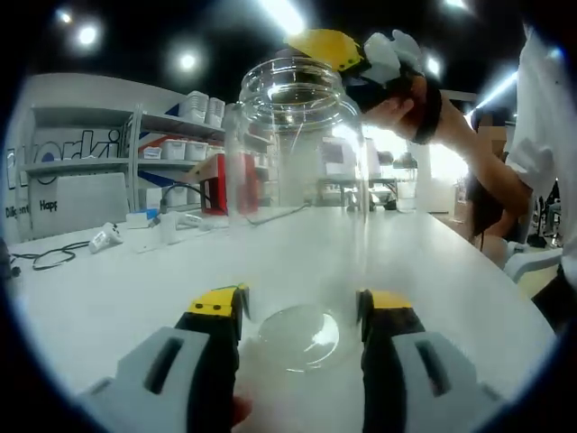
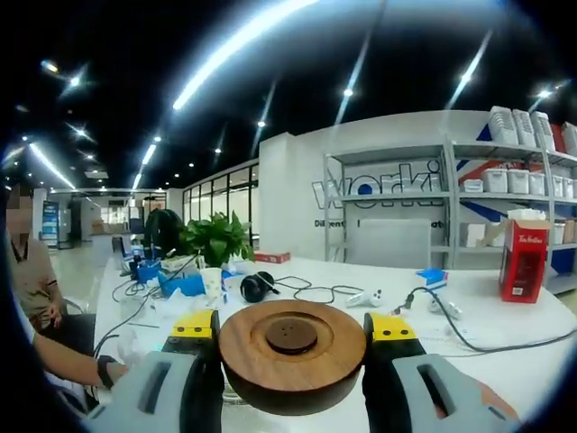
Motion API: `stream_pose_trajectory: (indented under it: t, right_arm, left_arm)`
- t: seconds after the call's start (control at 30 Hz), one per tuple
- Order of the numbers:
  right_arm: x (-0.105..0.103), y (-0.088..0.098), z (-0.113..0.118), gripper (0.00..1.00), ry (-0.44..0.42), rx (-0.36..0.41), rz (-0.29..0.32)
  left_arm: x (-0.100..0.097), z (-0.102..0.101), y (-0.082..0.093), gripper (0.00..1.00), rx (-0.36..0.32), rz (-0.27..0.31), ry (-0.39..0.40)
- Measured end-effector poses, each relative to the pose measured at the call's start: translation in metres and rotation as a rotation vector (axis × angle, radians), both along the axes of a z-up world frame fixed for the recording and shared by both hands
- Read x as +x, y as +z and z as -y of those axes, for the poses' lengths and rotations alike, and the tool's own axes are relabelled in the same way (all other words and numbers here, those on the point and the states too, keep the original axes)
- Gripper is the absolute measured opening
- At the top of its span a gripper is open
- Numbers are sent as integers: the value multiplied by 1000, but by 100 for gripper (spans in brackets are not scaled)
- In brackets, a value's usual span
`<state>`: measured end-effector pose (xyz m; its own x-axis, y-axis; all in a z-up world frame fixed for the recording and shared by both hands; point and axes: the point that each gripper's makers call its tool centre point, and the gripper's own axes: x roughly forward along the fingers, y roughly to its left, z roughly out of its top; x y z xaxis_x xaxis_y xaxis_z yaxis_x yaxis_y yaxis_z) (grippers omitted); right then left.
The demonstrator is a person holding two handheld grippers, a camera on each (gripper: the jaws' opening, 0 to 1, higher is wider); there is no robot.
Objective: Clamp the coffee can twist off the lid put the lid on the table pick up the lid cover the can tighten the lid
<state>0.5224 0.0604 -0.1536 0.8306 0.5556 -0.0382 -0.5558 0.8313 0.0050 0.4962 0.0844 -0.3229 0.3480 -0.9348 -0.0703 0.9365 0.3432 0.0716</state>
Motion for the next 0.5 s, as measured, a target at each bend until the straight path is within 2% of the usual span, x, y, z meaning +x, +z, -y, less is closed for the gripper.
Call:
stream_pose_trajectory:
  t: [0.5]
  right_arm:
    - [-5, -8, -33, 57, 89, -14, -15]
  left_arm:
    - [0, 0, 0, 44, 0, -1, -1]
